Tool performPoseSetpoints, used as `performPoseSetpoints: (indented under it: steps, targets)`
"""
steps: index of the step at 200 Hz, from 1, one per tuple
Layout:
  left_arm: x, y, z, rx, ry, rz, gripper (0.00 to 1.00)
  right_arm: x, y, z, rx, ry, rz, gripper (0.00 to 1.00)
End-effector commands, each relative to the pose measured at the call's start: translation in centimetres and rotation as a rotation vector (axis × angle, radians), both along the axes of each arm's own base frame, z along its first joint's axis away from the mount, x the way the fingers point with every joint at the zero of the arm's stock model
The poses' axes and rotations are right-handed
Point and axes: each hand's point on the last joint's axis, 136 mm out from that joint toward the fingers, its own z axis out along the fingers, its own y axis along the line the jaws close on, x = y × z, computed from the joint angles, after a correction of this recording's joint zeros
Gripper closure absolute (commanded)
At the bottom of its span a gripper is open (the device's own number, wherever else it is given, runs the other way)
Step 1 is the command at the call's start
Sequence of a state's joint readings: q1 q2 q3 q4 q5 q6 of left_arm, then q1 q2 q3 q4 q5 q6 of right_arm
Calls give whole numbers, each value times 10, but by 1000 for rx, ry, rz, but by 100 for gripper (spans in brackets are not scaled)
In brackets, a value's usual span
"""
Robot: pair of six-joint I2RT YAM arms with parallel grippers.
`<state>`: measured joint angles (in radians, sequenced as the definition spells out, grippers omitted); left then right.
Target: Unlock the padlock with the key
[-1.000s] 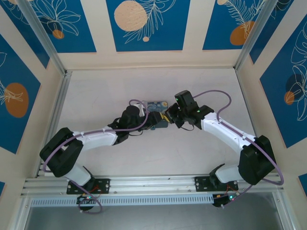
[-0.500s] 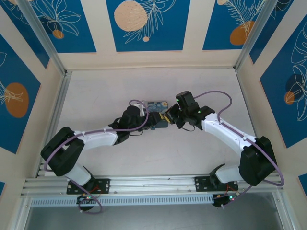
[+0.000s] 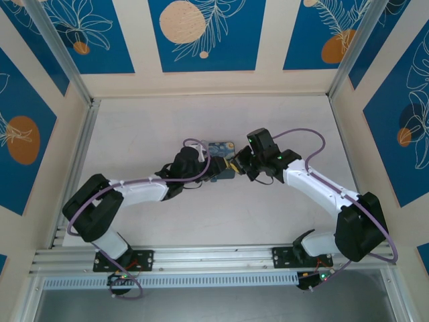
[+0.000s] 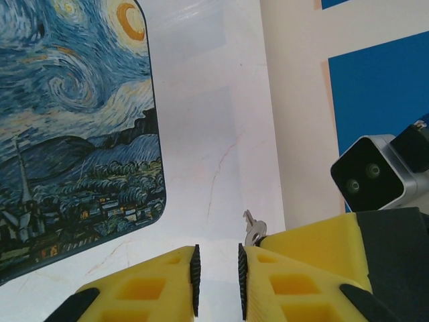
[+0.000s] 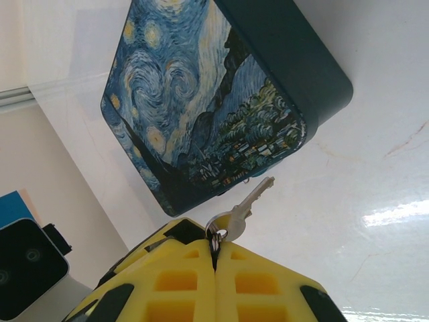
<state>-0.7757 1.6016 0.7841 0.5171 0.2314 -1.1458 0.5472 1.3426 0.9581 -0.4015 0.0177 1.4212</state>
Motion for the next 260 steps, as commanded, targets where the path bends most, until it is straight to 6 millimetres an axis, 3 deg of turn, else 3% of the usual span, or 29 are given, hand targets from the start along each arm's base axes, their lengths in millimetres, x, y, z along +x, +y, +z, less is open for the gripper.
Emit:
performPoseSetpoints:
  steps: [1,25,161,199,260]
  targets:
    - [4,-10,13,-25,-44,-10,77,-4,-1,4,25,1,1,100]
    - [5,-12,15,-28,-44,-13,81,-5,-1,3,28,2,0,100]
    - [1,-20,14,-30,-45,-29,81,-3,-5,3,38,1,-7,100]
    - [1,-15,14,-26,-49,-7,65,-4,-7,3,38,2,-10,100]
    - [-7,-17,21,-53,-73,-25,69,0,-6,4,45,3,-19,100]
